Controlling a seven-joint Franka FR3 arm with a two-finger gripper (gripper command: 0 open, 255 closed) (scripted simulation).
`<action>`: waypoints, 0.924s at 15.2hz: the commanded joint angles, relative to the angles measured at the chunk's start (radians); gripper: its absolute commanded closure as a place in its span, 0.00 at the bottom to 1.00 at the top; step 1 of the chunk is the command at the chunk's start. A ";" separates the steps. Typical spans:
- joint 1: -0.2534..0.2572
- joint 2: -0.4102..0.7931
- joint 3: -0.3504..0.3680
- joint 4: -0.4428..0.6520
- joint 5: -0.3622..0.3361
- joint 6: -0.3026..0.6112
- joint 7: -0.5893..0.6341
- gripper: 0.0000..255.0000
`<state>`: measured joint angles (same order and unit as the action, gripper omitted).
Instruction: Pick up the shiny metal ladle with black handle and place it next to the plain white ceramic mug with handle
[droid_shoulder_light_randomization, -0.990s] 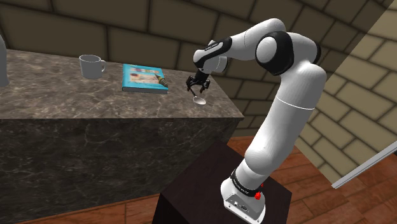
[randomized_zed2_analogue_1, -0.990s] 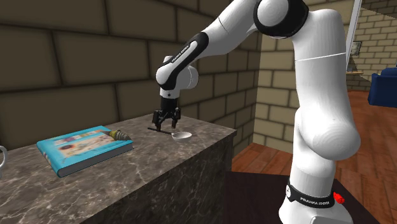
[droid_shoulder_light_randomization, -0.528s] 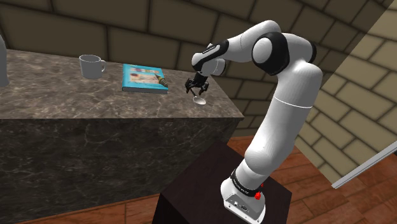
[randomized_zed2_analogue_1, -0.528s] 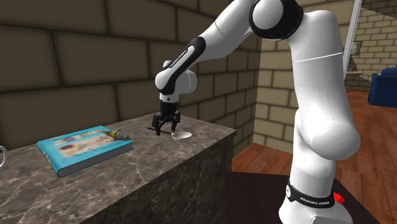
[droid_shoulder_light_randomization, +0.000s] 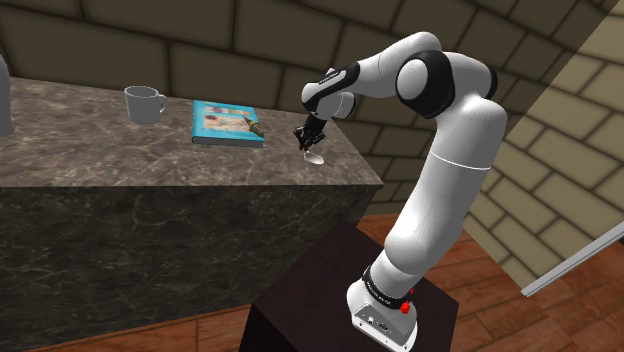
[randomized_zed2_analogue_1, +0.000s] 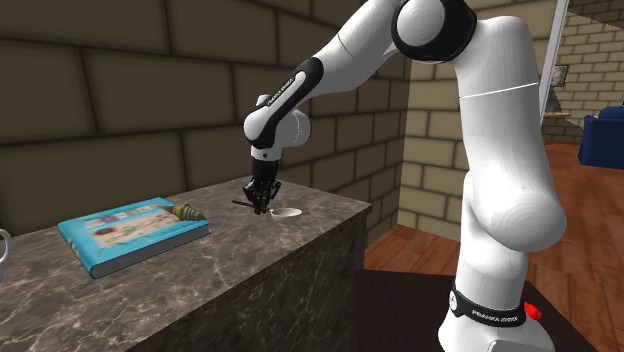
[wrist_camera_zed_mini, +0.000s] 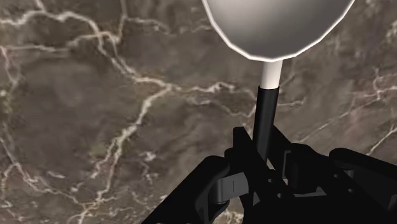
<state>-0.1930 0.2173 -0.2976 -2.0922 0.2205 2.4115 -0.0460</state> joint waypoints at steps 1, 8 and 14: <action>0.001 0.001 0.001 0.000 0.000 -0.001 0.000 1.00; 0.004 -0.024 -0.004 0.010 -0.016 -0.034 0.014 1.00; 0.009 -0.068 -0.011 0.040 -0.045 -0.104 0.038 1.00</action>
<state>-0.1838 0.1576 -0.3068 -2.0565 0.1801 2.3201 -0.0106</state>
